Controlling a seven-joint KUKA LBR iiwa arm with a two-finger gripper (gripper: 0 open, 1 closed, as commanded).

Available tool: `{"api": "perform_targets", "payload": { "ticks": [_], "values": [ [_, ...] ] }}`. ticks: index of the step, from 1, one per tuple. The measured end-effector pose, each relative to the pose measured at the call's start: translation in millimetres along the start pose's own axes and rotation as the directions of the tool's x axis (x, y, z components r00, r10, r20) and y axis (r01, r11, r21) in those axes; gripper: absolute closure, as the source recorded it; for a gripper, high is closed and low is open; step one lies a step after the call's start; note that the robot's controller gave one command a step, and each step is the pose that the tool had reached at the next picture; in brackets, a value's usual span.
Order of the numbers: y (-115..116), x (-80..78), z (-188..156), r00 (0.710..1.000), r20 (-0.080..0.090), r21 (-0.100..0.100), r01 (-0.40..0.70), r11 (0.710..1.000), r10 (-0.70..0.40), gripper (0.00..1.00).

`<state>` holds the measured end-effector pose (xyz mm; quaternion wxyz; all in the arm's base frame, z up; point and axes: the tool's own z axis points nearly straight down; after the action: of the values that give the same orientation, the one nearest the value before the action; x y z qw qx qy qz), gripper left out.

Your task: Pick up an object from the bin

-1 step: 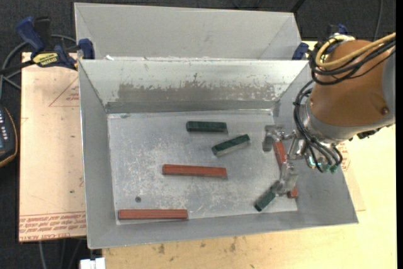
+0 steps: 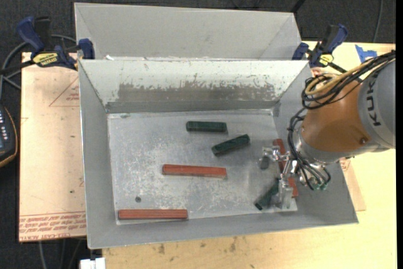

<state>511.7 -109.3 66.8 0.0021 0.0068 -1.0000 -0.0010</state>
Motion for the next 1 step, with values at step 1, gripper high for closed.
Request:
{"api": "perform_targets", "payload": {
  "ticks": [1],
  "values": [
    [2.1, -4.5, -7.1, 1.000, 0.014, 0.000, 0.006, 1.000, -0.006, 1.00]
  ]
}}
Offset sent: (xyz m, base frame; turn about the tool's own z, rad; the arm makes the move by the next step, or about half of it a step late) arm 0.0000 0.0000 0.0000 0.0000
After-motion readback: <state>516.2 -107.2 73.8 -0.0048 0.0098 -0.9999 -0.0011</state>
